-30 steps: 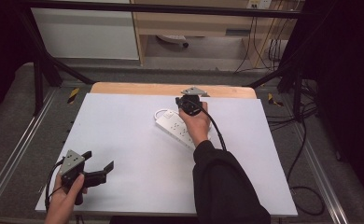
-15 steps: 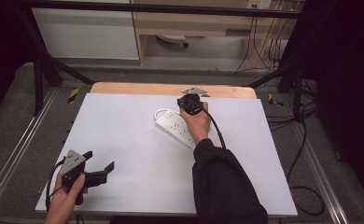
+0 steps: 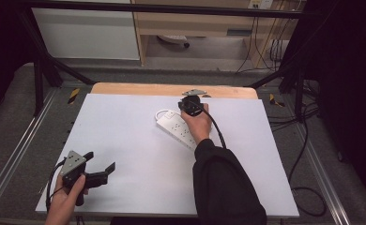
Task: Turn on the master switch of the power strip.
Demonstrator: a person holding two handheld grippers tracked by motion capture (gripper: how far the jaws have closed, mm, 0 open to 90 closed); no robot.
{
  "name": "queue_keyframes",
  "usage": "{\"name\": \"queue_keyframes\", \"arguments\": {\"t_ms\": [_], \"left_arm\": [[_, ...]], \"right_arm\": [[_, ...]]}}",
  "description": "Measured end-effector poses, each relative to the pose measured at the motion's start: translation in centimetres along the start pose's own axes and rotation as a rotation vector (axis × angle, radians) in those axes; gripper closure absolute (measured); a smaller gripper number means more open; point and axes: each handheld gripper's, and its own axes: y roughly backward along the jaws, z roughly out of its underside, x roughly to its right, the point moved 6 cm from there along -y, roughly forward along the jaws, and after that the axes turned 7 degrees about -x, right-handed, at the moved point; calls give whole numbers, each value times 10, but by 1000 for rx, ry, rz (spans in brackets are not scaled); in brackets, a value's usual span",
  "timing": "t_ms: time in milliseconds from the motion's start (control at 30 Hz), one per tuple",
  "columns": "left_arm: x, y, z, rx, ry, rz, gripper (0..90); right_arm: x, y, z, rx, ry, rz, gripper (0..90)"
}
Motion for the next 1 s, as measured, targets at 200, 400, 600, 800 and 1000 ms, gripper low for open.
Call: {"name": "queue_keyframes", "arguments": {"t_ms": [200, 400, 600, 800, 1000], "left_arm": [[0, 0, 0, -1, -1, 0, 61], [0, 0, 0, -3, -3, 1, 61], [0, 0, 1, -5, -1, 1, 64], [0, 0, 1, -7, -1, -1, 64], [0, 0, 1, -11, -5, -2, 64]], "right_arm": [[-2, -3, 5, -31, 13, -1, 900], [-6, -6, 7, -49, 20, -14, 900], [-7, -7, 8, -53, 27, -14, 900], [-7, -8, 13, -84, 28, -5, 900], [-8, -7, 13, -94, 31, -10, 900]]}}
